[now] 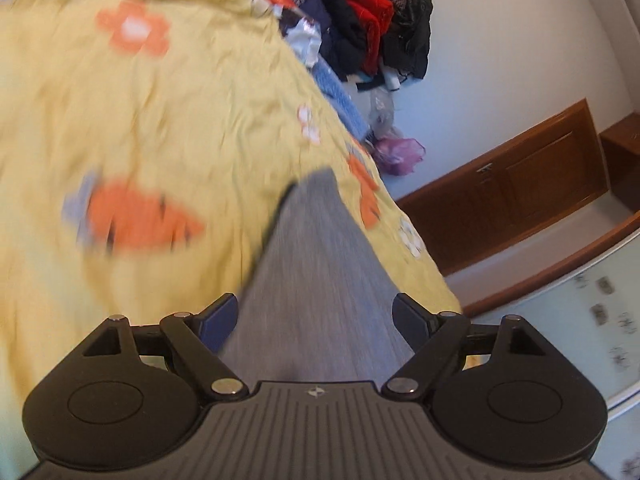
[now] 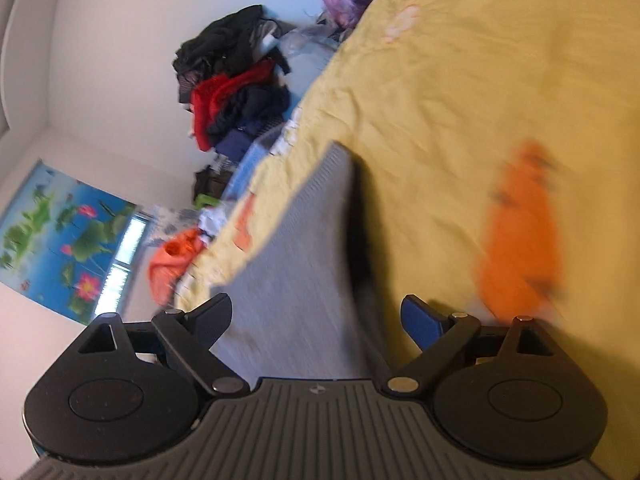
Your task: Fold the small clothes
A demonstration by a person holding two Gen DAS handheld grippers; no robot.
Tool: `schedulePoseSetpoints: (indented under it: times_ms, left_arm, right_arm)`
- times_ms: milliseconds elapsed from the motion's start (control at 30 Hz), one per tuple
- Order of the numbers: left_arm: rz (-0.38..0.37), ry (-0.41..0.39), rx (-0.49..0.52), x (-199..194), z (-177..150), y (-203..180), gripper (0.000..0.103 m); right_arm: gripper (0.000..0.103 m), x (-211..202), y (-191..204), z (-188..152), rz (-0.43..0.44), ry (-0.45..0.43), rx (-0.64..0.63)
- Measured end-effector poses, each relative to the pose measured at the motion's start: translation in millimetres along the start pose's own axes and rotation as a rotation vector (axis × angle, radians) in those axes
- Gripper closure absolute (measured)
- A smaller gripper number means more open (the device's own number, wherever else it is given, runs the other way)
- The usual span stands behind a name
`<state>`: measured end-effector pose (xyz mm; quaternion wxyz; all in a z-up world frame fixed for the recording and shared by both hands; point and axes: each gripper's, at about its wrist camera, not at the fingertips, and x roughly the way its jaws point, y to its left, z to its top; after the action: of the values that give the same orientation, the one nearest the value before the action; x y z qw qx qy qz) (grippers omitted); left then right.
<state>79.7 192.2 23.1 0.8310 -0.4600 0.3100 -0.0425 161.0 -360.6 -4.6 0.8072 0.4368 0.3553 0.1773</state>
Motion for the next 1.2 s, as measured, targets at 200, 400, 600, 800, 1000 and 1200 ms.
schedulePoseSetpoints:
  times_ms: [200, 400, 600, 800, 1000, 1200]
  left_arm:
    - [-0.045, 0.102, -0.114, 7.8, -37.0, 16.9, 0.018]
    - [0.014, 0.030, -0.172, 21.1, -27.8, 21.3, 0.019]
    - [0.031, -0.047, -0.152, 28.3, -27.3, 15.3, 0.019]
    - [0.175, -0.124, -0.030, 44.4, -34.0, -0.2, 0.072]
    - [0.221, -0.080, -0.014, 44.5, -26.2, -0.4, 0.097]
    - [0.140, -0.073, 0.052, 9.3, -22.5, -27.7, 0.097]
  right_arm:
    - [0.012, -21.9, 0.6, -38.3, -0.031, 0.024, -0.022]
    - [0.008, -5.2, 14.6, -49.7, -0.018, 0.046, -0.013]
    - [0.010, 6.7, 18.3, -47.7, -0.011, -0.009, 0.020]
    - [0.087, 42.5, 11.8, -39.4, -0.086, -0.039, 0.037]
    - [0.092, 53.3, 7.8, -39.5, -0.080, -0.030, 0.075]
    - [0.093, 28.8, 28.5, -31.6, 0.034, -0.044, 0.068]
